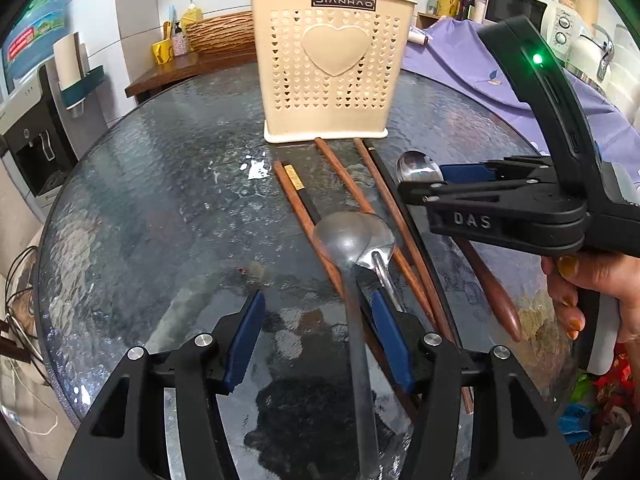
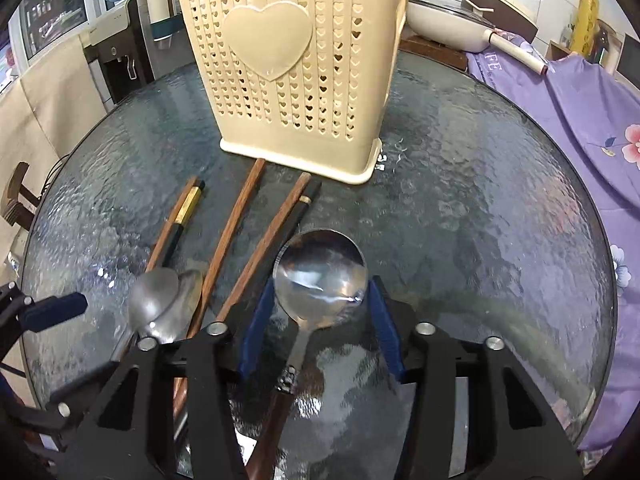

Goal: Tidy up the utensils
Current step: 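Grasp the wooden-handled steel spoon with the right tool while the left tool grasps the steel ladle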

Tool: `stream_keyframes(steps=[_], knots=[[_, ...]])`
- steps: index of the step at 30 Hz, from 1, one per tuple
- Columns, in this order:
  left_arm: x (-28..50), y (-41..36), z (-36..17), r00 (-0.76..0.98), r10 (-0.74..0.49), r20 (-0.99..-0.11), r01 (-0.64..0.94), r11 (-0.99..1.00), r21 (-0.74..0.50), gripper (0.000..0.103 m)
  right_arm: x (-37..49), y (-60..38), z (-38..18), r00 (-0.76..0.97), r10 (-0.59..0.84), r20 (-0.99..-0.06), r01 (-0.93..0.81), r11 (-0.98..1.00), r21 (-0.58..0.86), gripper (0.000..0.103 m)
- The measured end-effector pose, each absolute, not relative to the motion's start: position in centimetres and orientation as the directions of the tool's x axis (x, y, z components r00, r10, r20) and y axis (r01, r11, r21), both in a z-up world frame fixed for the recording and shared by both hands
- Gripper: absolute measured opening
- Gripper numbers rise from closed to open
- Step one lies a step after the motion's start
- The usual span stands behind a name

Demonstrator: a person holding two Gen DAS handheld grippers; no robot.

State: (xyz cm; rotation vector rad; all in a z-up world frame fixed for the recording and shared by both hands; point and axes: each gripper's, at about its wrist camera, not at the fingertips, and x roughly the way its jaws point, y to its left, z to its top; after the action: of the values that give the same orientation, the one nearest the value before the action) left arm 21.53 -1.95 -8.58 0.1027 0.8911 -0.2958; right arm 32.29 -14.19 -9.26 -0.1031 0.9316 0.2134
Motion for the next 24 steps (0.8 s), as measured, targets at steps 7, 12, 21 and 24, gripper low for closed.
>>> stream_keyframes(steps=[7, 12, 21, 24], knots=[[22.8, -2.3, -7.7, 0.592, -0.239, -0.770, 0.295, 0.953, -0.069, 0.052, 32.4, -14.6, -9.3, 0.579, 0.145, -0.803, -0.235, 0.972, 0.006, 0.047], [24.7, -2.7, -7.0, 0.580, -0.269, -0.769, 0.286, 0.951, -0.117, 0.051, 31.7, -15.5, -9.4, 0.581, 0.145, -0.800, -0.233, 0.972, 0.007, 0.047], [26.4, -3.3, -8.3, 0.538, -0.274, -0.797, 0.274, 0.951, -0.142, 0.043, 30.8, -16.2, -9.4, 0.584, 0.150, -0.798, -0.238, 0.971, 0.009, 0.047], [26.1, -2.6, -8.4, 0.532, -0.276, -0.800, 0.266, 0.952, -0.152, 0.040, 30.6, -16.3, -9.4, 0.583, 0.152, -0.798, -0.240, 0.971, 0.009, 0.047]])
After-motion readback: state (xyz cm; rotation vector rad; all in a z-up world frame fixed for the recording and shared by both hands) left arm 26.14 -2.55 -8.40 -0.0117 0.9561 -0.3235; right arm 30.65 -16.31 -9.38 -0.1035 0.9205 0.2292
